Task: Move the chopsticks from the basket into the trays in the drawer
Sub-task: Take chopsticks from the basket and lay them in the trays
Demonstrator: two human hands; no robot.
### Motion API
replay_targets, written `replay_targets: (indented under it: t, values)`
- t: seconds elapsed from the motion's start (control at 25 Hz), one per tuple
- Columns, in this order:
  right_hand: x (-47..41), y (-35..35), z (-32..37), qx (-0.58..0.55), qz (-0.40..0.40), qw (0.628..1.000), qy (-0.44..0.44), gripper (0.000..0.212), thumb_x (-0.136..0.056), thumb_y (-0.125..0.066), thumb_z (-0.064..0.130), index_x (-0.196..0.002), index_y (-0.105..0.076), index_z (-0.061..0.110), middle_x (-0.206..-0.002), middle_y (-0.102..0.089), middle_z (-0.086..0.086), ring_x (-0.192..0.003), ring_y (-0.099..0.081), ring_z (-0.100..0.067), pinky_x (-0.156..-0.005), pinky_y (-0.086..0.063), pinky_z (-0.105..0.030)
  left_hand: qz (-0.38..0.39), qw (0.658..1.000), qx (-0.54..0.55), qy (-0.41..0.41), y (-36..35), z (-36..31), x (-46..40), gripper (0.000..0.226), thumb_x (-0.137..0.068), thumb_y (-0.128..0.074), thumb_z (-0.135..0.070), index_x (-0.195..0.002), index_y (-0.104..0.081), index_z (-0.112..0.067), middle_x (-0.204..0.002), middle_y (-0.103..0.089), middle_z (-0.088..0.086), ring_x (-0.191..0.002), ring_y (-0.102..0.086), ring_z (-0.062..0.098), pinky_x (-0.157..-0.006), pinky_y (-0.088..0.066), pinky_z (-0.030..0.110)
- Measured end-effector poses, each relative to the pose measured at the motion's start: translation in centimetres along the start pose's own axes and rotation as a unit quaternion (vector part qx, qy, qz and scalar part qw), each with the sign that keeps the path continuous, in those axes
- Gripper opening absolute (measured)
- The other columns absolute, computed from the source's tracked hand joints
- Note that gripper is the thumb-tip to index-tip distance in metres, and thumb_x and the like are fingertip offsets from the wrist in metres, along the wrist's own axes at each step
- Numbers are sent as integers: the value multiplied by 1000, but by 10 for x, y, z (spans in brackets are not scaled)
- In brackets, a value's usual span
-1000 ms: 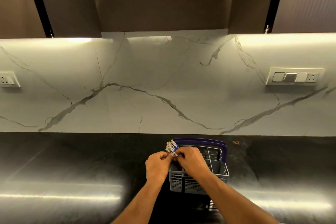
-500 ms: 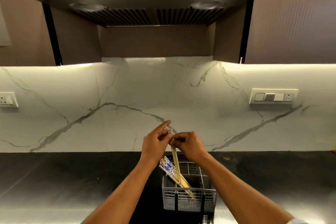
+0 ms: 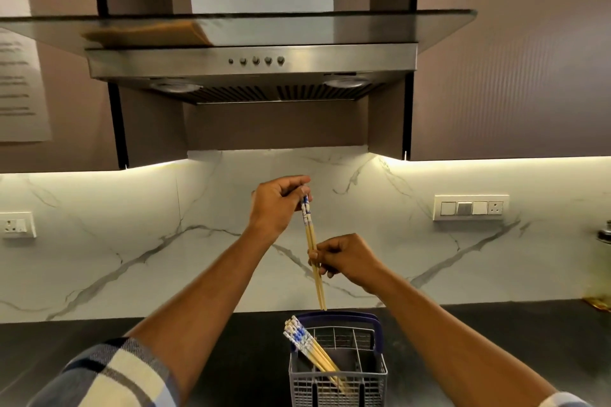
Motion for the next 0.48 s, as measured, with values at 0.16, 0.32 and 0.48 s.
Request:
replay_targets:
  t: [0.16,0.32,0.48]
  values:
    - [19,-7,-8,-20,24,999,-26,18,-89,-71,14,-97,-76,-1,-79,-76,-7,-65,-66,-11,-64,-56,-21,19,998,34,40,-5,8,16,21,-91,-65,-3,-109,-73,-9,-89,-75,7,-82,-75,22,-82,-61,36]
    - [68,-26,-57,-39,48,994,-91,14,-88,-73,16,-90,-78,4,-77,-75,-10,-66,-64,-17,-68,-57,-26,55,986,95,129,-9,54,67,19,-91,-64,-2,-106,-73,-11,-88,-75,6,-80,-75,18,-79,-62,32]
    - [167,-77,-141,-83,65,973,-205,15,-88,-73,15,-89,-77,1,-70,-73,-7,-61,-63,-13,-62,-54,-23,115,958,66,254,-25,127,171,23,-92,-64,-2,-114,-70,-6,-96,-75,9,-81,-76,12,-72,-62,25]
Point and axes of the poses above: each hand's wrist, its own x-axis away from the middle knuckle, its own y-axis out of the back of the hand, z = x × y, the point moved 6 cm from there along -x, towards the middle knuckle
